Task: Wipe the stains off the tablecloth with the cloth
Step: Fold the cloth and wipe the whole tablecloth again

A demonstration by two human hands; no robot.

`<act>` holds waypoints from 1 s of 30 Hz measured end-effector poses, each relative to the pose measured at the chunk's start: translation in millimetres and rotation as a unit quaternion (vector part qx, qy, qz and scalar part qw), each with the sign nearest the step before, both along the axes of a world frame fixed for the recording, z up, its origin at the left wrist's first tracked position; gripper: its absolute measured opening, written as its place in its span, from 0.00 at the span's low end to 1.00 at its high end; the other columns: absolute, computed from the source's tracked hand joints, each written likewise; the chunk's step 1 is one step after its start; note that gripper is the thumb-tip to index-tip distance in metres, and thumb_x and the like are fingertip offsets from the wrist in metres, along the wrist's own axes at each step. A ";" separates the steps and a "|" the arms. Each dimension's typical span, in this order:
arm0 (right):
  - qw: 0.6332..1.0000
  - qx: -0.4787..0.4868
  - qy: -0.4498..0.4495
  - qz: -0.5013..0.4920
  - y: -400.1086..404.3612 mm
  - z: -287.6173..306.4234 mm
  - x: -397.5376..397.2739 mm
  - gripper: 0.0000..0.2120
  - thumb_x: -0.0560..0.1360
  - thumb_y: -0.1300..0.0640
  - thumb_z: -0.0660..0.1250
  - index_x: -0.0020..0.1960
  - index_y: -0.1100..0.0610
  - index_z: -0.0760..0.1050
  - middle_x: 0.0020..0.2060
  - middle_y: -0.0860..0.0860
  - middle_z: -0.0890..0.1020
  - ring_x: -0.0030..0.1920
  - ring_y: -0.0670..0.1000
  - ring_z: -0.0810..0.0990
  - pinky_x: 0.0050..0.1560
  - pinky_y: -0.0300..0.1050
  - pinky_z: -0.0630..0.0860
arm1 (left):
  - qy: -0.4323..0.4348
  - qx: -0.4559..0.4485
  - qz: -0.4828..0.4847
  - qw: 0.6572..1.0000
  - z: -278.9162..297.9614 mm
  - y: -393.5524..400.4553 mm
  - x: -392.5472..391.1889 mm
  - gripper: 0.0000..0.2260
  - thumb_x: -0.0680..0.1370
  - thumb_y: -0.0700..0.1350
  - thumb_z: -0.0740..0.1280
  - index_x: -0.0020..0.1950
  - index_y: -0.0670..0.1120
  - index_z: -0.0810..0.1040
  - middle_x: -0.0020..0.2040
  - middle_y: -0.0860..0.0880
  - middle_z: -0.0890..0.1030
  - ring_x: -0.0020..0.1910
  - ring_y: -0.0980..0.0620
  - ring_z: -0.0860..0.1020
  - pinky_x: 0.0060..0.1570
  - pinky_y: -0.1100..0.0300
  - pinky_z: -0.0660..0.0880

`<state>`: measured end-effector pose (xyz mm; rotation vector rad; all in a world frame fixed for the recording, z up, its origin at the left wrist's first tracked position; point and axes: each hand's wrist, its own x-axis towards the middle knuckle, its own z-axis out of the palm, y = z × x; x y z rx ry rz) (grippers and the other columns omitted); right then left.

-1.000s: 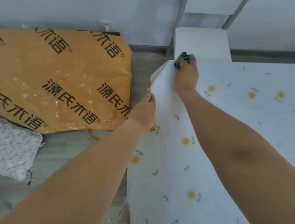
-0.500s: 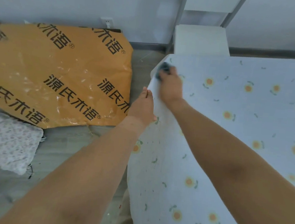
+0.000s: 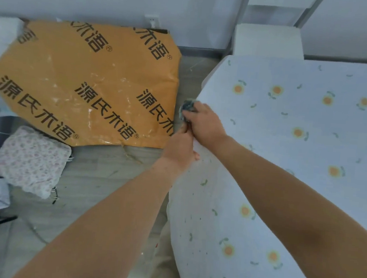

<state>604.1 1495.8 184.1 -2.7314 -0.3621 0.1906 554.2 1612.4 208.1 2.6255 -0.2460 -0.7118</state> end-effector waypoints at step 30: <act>0.984 -0.066 0.014 0.168 1.9 21.0 -64.3 0.21 0.75 0.63 0.65 0.67 0.53 0.75 0.60 0.58 0.76 0.56 0.62 0.76 0.56 0.53 0.73 | 0.013 0.034 0.016 0.999 0.4 30.3 -84.2 0.37 0.80 0.48 0.68 0.81 0.40 0.51 0.78 0.40 0.60 0.71 0.42 0.69 0.65 0.52 0.69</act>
